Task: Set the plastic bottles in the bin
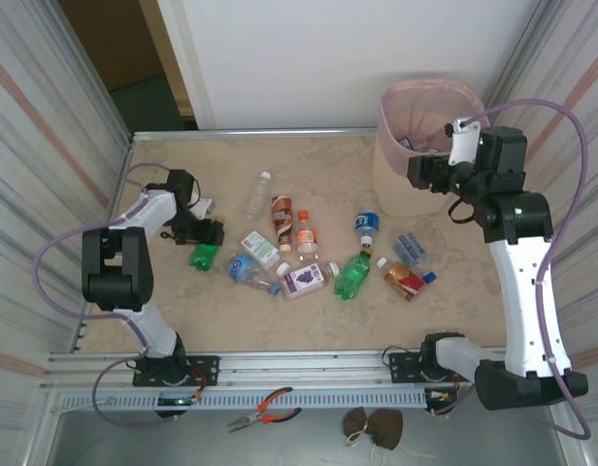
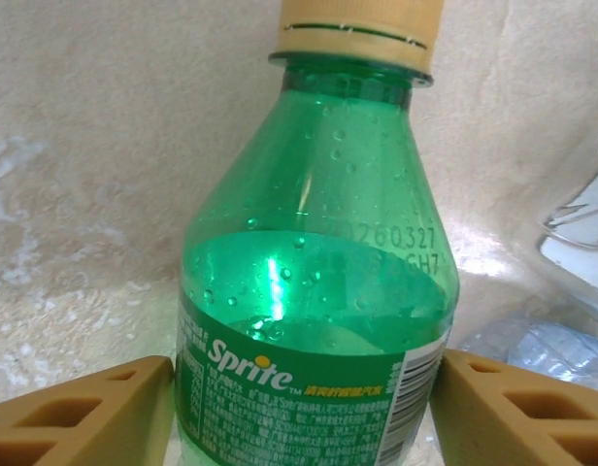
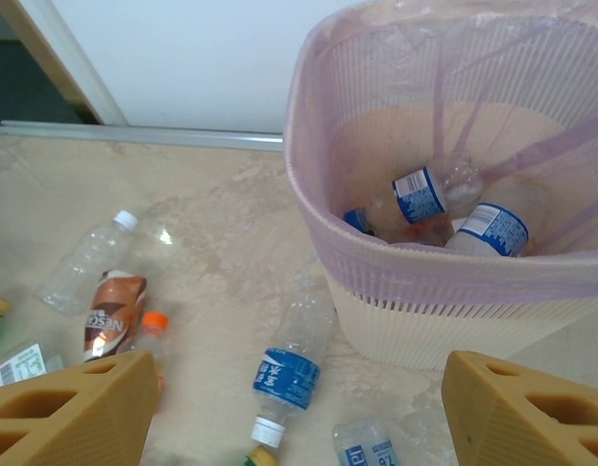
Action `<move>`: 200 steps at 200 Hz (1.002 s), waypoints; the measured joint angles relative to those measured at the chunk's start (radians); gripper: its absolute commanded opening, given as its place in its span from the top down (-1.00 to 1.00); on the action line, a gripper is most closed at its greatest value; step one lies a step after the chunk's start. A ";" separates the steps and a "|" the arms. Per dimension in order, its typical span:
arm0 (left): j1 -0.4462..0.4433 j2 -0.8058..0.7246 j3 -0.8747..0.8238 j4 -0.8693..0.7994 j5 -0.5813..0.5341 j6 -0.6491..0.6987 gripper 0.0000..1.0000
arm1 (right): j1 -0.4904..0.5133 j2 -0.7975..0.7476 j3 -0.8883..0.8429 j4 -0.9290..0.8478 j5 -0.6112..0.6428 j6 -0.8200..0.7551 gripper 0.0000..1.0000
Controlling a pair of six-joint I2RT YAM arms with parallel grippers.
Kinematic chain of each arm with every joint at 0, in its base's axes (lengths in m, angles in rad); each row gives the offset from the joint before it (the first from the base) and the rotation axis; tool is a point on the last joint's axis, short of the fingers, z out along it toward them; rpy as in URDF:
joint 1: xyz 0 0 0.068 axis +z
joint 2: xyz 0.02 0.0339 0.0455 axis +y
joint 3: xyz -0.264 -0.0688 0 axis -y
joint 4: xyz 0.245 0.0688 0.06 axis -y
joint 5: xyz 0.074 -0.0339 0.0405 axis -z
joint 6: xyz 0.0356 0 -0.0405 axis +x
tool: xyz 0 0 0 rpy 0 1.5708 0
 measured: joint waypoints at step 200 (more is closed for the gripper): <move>-0.014 0.027 -0.079 -0.070 -0.006 -0.030 -0.39 | 0.001 -0.032 -0.062 0.023 -0.008 0.005 -0.51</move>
